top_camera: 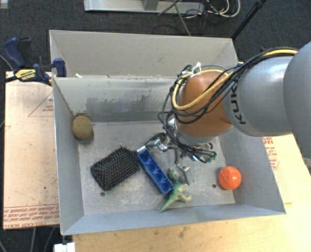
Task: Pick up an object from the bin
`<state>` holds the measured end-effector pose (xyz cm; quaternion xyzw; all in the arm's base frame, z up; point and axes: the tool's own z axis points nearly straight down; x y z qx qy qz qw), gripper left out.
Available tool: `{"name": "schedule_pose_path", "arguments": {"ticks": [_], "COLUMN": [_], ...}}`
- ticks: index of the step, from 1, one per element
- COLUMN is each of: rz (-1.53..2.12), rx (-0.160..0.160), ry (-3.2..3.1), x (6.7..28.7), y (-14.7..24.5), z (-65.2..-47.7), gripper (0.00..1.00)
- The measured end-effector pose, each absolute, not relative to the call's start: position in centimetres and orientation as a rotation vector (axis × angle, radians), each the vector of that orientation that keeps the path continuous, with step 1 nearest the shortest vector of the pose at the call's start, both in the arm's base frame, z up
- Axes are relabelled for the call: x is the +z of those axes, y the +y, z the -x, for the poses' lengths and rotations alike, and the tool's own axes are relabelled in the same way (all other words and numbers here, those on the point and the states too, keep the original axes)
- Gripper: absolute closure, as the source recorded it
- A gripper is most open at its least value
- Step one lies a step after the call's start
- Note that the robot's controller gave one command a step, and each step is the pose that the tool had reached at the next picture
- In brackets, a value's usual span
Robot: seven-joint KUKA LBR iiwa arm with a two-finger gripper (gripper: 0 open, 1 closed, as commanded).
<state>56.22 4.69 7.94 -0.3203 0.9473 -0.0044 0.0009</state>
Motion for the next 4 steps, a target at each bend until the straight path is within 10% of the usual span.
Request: {"name": "schedule_pose_path", "arguments": {"ticks": [2, 4], "rz": [1.108, 1.243], "rx": [-0.034, -0.022], "ry": [2.916, 2.877], "x": [8.0, 7.8], "y": [10.3, 14.0], "z": [-54.0, -56.8], "gripper": [0.00, 0.00]}}
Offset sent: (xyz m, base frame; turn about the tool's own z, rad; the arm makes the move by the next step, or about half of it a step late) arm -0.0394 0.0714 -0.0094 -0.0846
